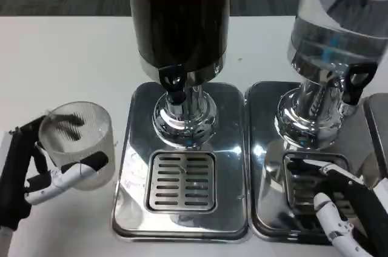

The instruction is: Grasp the cup under the faucet to collect the drink, then remove the cup.

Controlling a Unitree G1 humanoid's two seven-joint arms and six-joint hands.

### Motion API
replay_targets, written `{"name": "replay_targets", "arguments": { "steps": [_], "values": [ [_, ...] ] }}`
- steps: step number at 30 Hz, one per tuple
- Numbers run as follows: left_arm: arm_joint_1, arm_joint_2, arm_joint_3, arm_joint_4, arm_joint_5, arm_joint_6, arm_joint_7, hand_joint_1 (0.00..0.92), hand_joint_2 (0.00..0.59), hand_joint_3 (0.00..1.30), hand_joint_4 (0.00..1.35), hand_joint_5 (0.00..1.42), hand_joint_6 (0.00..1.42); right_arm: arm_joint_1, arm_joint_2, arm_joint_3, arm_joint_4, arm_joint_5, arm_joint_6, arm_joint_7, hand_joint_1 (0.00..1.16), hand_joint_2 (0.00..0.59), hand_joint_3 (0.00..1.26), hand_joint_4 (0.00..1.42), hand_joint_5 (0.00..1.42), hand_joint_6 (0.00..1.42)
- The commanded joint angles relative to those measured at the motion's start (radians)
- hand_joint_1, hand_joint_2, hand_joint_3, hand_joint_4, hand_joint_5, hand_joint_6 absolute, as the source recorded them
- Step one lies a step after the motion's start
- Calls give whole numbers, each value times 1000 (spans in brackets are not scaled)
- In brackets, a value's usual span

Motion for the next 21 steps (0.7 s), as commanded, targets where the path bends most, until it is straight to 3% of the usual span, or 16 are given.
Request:
{"name": "replay_targets", "arguments": {
  "steps": [1,11,21],
  "values": [
    [25,-27,7,-86,-28,5,-53,337,163,610,668,933,1143,-2,-5,5,7,5,8,5,175,586,327,224,174,196],
    [-16,-97,-56,-95,0,9,-156,335,157,616,669,933,1144,13,7,11,-3,3,9,-5,175,586,327,224,174,196],
    [-94,-139,-104,-35,24,13,-188,335,157,618,669,933,1144,33,16,10,-11,-1,7,-14,182,586,329,224,182,196]
  ]
}}
